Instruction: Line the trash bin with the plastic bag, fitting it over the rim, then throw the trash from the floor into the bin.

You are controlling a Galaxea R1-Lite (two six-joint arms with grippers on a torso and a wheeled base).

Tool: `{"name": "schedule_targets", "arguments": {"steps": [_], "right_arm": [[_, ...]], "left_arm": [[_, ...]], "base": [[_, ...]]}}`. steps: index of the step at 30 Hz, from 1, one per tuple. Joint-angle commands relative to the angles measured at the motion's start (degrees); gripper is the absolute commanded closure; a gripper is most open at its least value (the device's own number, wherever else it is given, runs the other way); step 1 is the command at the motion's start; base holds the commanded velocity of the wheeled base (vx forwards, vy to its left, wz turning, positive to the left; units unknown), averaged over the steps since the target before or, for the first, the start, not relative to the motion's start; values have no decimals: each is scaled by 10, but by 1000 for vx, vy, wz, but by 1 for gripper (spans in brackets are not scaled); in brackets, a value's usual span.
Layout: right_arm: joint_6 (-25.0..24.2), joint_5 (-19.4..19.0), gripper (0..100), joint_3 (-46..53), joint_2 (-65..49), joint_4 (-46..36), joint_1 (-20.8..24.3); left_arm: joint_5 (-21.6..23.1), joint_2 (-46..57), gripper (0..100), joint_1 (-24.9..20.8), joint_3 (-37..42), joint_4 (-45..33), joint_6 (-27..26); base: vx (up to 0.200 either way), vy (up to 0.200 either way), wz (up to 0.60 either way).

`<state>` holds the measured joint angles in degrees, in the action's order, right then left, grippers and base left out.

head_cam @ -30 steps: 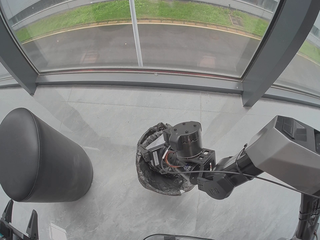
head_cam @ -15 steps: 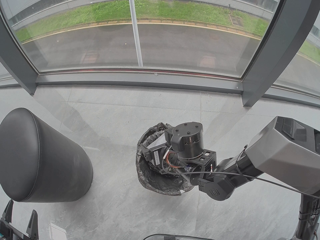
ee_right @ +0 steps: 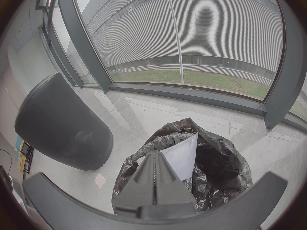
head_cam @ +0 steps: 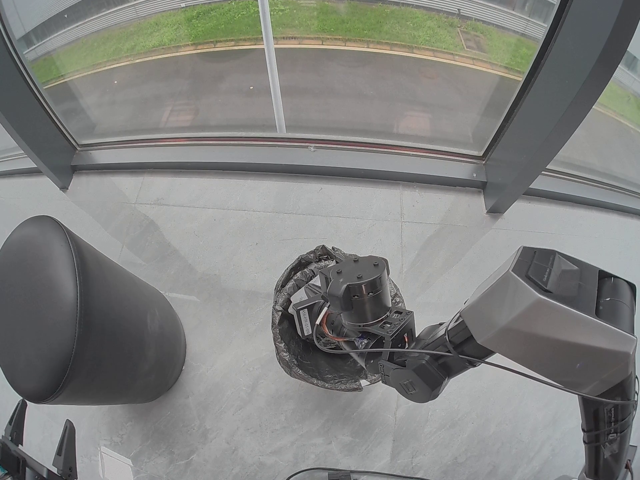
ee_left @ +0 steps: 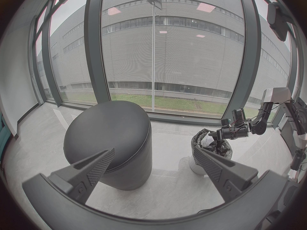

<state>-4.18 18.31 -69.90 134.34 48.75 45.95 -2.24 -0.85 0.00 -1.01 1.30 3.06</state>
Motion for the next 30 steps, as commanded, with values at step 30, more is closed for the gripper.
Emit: {"name": "schedule_targets", "arguments": {"steps": [30], "right_arm": [[5,0,100,-26,110,13,-53]], "left_arm": [[0,8,0,0,10,-2,-11]], "base": [[0,0,0]]}}
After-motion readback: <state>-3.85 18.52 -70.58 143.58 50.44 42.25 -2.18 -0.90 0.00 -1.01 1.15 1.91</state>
